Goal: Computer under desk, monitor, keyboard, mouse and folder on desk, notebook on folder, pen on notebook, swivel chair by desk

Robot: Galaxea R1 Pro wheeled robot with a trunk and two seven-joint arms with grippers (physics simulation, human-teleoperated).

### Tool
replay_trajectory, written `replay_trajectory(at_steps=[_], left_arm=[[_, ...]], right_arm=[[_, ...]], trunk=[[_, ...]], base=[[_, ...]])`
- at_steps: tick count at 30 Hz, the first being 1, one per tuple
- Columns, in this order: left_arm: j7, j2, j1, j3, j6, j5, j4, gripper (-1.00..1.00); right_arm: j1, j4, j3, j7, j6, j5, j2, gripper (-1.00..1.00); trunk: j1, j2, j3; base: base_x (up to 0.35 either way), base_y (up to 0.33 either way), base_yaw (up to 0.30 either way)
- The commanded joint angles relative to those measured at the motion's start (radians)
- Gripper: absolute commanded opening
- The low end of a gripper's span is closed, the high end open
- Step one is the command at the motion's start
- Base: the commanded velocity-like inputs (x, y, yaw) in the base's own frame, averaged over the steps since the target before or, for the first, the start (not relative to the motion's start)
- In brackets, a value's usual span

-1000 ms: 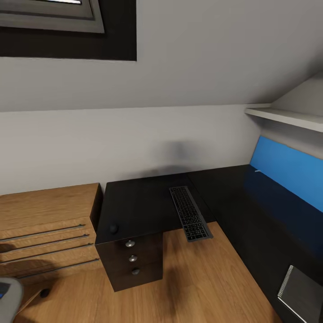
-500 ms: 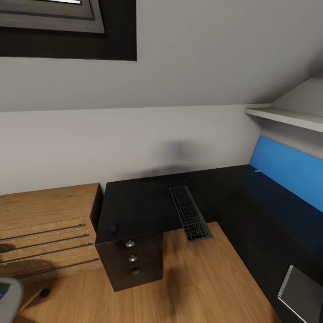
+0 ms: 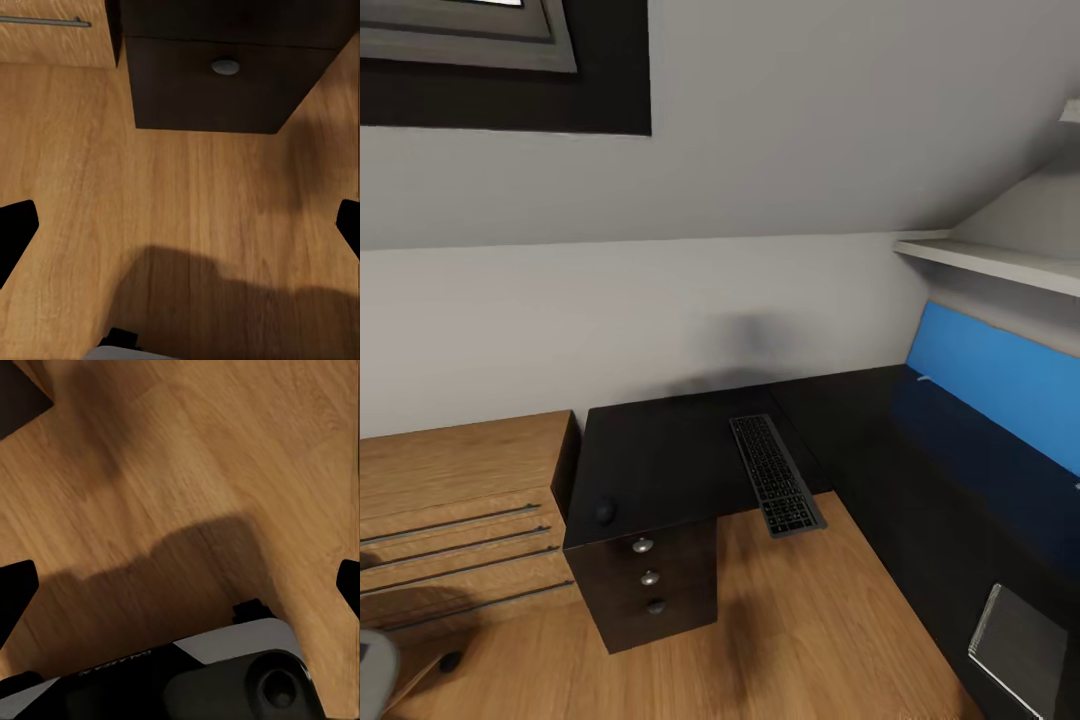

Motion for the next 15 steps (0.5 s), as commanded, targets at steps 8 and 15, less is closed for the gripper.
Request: replay_trajectory(at_steps=[8,15], left_arm=[[0.010,0.001,-0.001,-0.009,-0.003,0.001,0.000,1.00],[0.010,-0.004,-0.001,-0.009,-0.003,0.001,0.000,1.00]], right_arm=[[-0.001,0.011,0.010,-0.005,-0.003,0.112,0.000,1.00],[0.000,0.022,0.011,-0.006,-0.004,0.146,0.000,1.00]], trunk=[[0.000,-0.002,-0.002],[0.000,-0.002,-0.002]], base=[[0.000,0.000,-0.224],[0.000,0.000,-0.238]])
